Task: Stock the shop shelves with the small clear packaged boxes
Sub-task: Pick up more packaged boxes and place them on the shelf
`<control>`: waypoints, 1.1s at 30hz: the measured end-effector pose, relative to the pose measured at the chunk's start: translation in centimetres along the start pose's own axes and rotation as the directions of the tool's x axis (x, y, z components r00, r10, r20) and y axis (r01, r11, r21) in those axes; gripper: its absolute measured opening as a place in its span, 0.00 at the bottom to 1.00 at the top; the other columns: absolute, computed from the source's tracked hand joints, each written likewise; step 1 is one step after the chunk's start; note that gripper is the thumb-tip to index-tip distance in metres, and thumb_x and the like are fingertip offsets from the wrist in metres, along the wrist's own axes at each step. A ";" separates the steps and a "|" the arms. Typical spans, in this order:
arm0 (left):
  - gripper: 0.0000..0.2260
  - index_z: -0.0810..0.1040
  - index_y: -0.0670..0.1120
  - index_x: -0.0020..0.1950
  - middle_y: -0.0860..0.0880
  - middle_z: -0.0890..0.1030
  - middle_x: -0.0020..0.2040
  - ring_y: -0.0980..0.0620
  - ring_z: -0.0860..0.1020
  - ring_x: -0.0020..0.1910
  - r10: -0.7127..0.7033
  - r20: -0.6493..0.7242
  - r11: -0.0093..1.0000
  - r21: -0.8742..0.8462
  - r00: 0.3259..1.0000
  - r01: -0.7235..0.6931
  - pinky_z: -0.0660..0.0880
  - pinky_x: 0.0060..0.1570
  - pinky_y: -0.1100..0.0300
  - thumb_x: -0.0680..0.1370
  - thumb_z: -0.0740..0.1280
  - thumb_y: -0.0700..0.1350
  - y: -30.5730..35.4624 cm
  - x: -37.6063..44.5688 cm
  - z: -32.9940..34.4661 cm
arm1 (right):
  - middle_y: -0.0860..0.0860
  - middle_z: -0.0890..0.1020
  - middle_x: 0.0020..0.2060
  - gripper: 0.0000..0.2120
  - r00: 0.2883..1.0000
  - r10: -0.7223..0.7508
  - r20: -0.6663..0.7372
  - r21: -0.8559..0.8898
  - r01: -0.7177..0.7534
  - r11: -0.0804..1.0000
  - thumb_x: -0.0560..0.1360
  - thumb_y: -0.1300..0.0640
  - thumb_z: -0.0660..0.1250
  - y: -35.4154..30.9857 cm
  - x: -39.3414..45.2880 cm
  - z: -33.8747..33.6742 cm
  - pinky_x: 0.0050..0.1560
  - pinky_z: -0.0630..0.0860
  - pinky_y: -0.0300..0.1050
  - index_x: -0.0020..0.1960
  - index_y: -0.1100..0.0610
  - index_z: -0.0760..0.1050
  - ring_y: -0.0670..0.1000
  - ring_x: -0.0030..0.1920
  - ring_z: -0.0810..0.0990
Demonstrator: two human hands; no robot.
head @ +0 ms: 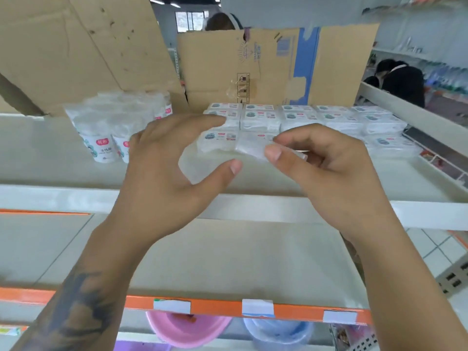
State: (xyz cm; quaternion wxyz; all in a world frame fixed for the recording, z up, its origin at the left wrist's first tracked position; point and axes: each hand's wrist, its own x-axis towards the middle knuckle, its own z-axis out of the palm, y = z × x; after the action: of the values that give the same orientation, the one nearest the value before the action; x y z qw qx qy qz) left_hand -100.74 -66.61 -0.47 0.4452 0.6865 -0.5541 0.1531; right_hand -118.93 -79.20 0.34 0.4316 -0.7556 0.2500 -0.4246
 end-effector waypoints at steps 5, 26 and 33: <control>0.12 0.83 0.53 0.61 0.63 0.84 0.57 0.62 0.80 0.60 0.094 0.144 0.940 -0.340 0.985 -0.040 0.71 0.61 0.69 0.79 0.74 0.44 0.8 1.8 0.1 | 0.55 0.86 0.42 0.22 0.996 0.075 0.053 0.118 -0.081 0.990 0.69 0.38 0.69 -1.4 0.9 -0.1 0.46 0.77 0.53 0.46 0.56 0.84 0.53 0.41 0.86; 0.10 0.83 0.43 0.48 0.50 0.87 0.43 0.54 0.83 0.45 -0.201 0.167 0.619 -0.742 0.965 0.258 0.74 0.46 0.62 0.72 0.75 0.49 0.5 2.6 0.1 | 0.56 0.86 0.55 0.13 0.970 0.168 0.174 0.690 -0.242 0.682 0.76 0.54 0.69 -2.4 2.4 2.8 0.57 0.81 0.59 0.58 0.57 0.78 0.57 0.53 0.85; 0.33 0.74 0.49 0.74 0.49 0.83 0.65 0.44 0.78 0.67 0.084 0.217 0.849 -0.527 0.973 0.044 0.72 0.68 0.40 0.70 0.79 0.50 -2.2 2.4 -1.9 | 0.53 0.86 0.44 0.13 0.937 0.160 0.311 0.481 -0.300 0.824 0.67 0.52 0.73 -3.1 2.7 1.9 0.38 0.80 0.46 0.51 0.54 0.81 0.52 0.41 0.83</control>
State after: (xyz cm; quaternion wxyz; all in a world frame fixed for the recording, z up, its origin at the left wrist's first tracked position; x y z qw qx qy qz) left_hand -97.44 -66.65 1.28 0.5474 0.5448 -0.6300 -0.0816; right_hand -115.87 -78.86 3.63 0.6970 -0.6227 0.1575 -0.3189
